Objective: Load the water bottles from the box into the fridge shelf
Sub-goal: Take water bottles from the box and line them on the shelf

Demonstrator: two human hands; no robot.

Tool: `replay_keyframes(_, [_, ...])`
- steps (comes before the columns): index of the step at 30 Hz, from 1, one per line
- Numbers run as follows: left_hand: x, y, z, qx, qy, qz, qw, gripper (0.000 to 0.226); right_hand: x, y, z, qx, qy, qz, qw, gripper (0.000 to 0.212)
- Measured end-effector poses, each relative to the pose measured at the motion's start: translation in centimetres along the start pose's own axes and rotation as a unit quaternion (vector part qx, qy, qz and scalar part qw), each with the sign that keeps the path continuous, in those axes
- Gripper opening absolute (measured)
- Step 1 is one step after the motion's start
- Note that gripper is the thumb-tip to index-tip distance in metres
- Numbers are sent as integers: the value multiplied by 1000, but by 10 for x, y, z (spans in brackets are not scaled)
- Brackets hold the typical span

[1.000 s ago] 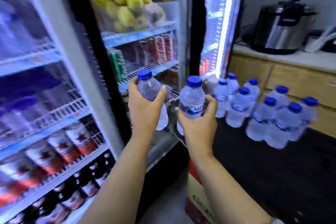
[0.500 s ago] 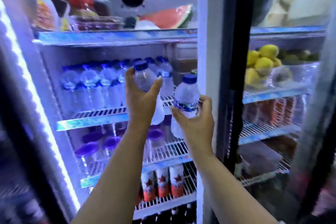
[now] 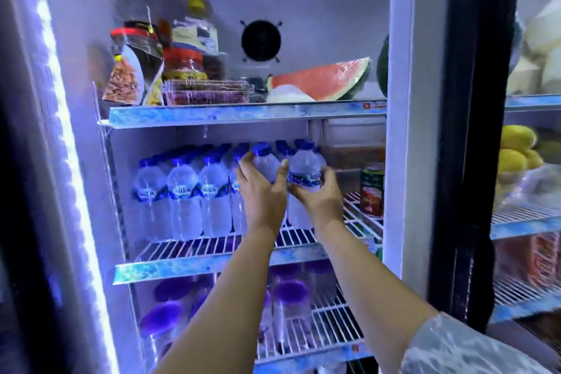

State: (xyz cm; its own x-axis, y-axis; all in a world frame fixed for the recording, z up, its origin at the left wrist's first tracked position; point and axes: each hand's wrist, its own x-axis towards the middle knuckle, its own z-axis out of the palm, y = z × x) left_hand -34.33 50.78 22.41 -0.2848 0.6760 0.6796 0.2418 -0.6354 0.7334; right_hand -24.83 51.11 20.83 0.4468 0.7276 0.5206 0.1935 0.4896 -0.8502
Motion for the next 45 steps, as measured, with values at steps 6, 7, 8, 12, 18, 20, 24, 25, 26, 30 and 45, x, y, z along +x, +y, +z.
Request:
replay_keyframes(6, [3,-14,14,21,0,3,1000,62,8,18,8,11,-29,35,999,51])
replay_keyframes(7, [2,-15,15,27,-1,4,1000,62,8,19,8,7,-33,41,999,51])
replay_keyframes(8, [2,-15,16,31,0,6,1000,62,9,18,7,4,-37,45,998,51])
replay_keyframes(12, [2,-11,19,43,9,-3,999,59,11,13,4,-18,-54,65,996,54])
replay_keyframes(18, [-2,-11,22,48,-29,-22,998,54,22,7,-6,-59,-89,91,990,47])
replay_keyframes(20, [-2,-11,21,43,-44,-26,998,54,26,-3,-11,-108,-50,46,992,60])
replay_keyframes(24, [-2,-13,16,44,-85,-23,995,56,28,-33,-14,-140,-15,-125,982,36])
replay_keyframes(25, [-3,-14,15,47,-95,-19,994,56,29,-39,-11,-133,-49,-140,980,32])
replay_keyframes(26, [-3,-14,14,44,-104,-15,993,58,29,-44,-8,-130,-94,-137,977,33])
replay_keyframes(30, [-4,-14,10,-15,-109,-39,993,53,39,-53,4,-219,-223,-89,946,36])
replay_keyframes(45, [-25,-58,-63,263,-27,65,962,19,43,-67,24,-311,-208,-96,922,27])
